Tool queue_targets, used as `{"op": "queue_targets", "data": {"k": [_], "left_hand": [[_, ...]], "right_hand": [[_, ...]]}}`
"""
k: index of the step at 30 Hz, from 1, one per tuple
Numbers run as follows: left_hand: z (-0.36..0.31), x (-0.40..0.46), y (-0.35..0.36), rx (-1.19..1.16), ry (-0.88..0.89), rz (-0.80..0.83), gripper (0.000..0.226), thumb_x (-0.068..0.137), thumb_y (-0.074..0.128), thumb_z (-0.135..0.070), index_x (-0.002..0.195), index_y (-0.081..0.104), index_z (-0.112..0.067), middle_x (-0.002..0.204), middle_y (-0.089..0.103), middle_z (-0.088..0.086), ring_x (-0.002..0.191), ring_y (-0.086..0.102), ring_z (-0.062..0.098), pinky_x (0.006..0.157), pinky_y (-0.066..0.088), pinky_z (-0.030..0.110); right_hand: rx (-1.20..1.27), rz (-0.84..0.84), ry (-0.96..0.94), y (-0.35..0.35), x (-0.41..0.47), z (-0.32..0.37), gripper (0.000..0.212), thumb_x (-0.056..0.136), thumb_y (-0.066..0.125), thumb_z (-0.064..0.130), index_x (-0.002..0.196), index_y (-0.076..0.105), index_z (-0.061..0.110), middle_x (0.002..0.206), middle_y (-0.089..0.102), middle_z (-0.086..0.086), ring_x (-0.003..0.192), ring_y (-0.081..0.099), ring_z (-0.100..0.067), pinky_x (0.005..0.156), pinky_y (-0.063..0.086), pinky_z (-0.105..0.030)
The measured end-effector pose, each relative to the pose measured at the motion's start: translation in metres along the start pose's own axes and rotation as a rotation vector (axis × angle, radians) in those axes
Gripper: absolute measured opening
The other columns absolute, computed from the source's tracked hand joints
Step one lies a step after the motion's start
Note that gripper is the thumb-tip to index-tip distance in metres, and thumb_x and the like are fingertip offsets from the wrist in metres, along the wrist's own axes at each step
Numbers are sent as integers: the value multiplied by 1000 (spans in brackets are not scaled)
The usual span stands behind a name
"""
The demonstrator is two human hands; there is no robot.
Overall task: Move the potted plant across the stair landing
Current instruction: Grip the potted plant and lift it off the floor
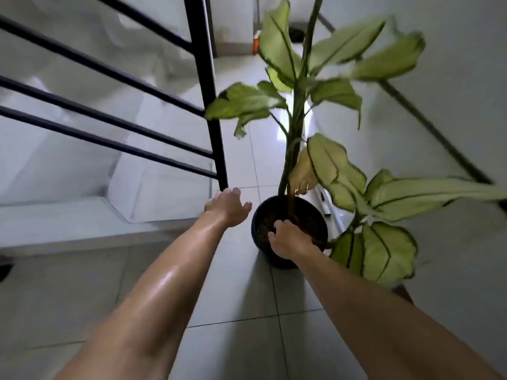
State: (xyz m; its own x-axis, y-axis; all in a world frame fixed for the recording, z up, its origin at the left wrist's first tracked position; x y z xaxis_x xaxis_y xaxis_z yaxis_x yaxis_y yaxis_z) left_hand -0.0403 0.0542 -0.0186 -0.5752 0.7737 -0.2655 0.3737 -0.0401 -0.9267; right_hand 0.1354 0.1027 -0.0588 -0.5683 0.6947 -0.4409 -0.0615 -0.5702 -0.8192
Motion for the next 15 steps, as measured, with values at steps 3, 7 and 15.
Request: {"op": "queue_targets", "data": {"k": [3, 7, 15], "left_hand": [[6, 26, 74, 1, 25, 20, 51, 103, 43, -47, 140, 50, -13, 142, 53, 14, 132, 50, 34, 101, 42, 47], [15, 63, 154, -105, 6, 58, 46, 105, 46, -43, 138, 48, -11, 142, 53, 16, 132, 50, 36, 101, 45, 48], [14, 97, 223, -348, -76, 89, 47, 105, 50, -33, 141, 43, -6, 141, 53, 23, 129, 51, 42, 105, 44, 48]], "right_hand": [[79, -79, 210, 46, 31, -48, 46, 105, 38, 36, 133, 58, 5, 137, 57, -18, 123, 57, -39, 95, 49, -45], [250, 23, 536, 114, 48, -117, 68, 104, 30, 48, 148, 45, -2, 146, 50, -21, 126, 56, -39, 101, 48, -43], [675, -115, 733, 157, 64, -175, 85, 96, 43, 58, 158, 22, 3, 144, 54, -23, 124, 60, -40, 104, 51, -54]]}}
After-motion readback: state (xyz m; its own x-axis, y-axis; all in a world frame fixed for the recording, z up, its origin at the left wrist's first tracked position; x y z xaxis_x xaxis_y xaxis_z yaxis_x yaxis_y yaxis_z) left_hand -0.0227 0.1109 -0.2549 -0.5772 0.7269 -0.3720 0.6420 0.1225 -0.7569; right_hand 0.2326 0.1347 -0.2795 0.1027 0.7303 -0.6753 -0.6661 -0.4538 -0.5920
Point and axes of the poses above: each hand's wrist, its own x-axis towards the middle knuckle, its own y-axis out of the palm, z = x × y, the point moved 7 cm from there along x, towards the middle knuckle
